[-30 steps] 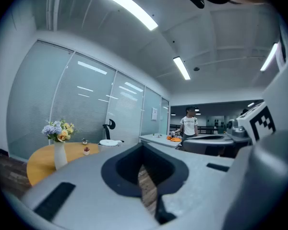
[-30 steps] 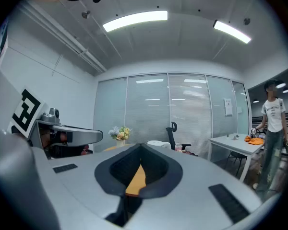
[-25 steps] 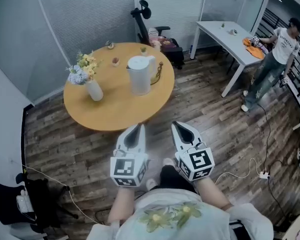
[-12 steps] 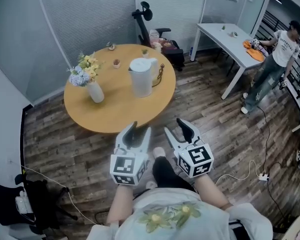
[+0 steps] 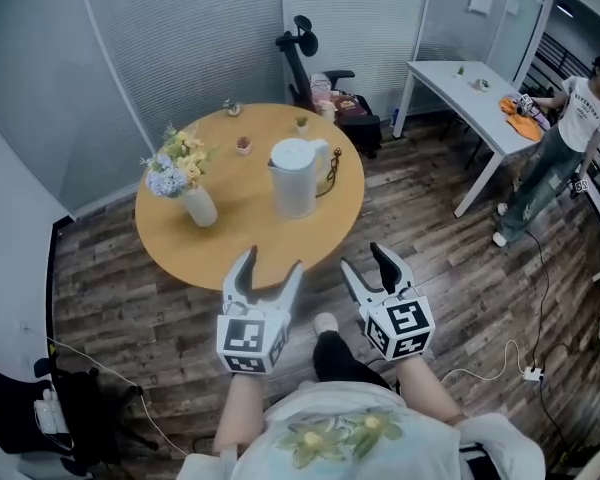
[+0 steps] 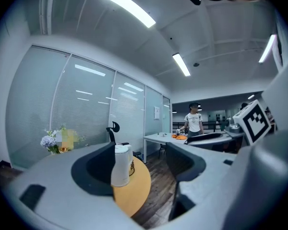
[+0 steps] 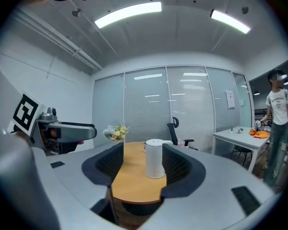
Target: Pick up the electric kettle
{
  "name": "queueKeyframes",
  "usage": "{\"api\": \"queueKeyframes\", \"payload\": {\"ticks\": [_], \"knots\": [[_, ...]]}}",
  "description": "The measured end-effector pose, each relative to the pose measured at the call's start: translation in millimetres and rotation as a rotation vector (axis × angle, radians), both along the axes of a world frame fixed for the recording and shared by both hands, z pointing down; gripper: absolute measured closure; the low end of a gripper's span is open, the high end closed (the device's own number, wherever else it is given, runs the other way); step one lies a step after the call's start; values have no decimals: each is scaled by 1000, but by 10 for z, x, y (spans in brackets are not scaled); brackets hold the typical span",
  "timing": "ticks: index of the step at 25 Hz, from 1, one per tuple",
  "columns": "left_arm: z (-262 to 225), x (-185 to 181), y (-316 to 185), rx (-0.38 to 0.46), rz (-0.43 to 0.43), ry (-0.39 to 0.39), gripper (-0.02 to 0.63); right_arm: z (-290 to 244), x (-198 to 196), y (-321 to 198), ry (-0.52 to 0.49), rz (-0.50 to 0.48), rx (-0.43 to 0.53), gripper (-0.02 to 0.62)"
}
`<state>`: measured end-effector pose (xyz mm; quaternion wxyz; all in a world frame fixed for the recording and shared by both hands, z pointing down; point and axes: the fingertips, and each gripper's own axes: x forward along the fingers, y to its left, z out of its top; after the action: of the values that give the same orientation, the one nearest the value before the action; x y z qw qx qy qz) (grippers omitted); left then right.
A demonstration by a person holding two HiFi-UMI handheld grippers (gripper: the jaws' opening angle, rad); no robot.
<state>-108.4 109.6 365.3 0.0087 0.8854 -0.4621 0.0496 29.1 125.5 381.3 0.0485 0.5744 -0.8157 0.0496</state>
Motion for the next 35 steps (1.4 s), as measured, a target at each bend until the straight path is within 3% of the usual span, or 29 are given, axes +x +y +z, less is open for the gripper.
{"api": "queueKeyframes", "payload": {"ticks": [8, 18, 35], "knots": [[121, 14, -587, -74, -20, -2, 295, 105, 143, -583, 6, -13, -27, 350], [352, 18, -1420, -127, -64, -73, 296, 199, 237, -1439, 18, -41, -52, 350], [758, 30, -2533, -262, -172, -53, 296, 465, 489, -2733, 79, -121, -97, 350]]}}
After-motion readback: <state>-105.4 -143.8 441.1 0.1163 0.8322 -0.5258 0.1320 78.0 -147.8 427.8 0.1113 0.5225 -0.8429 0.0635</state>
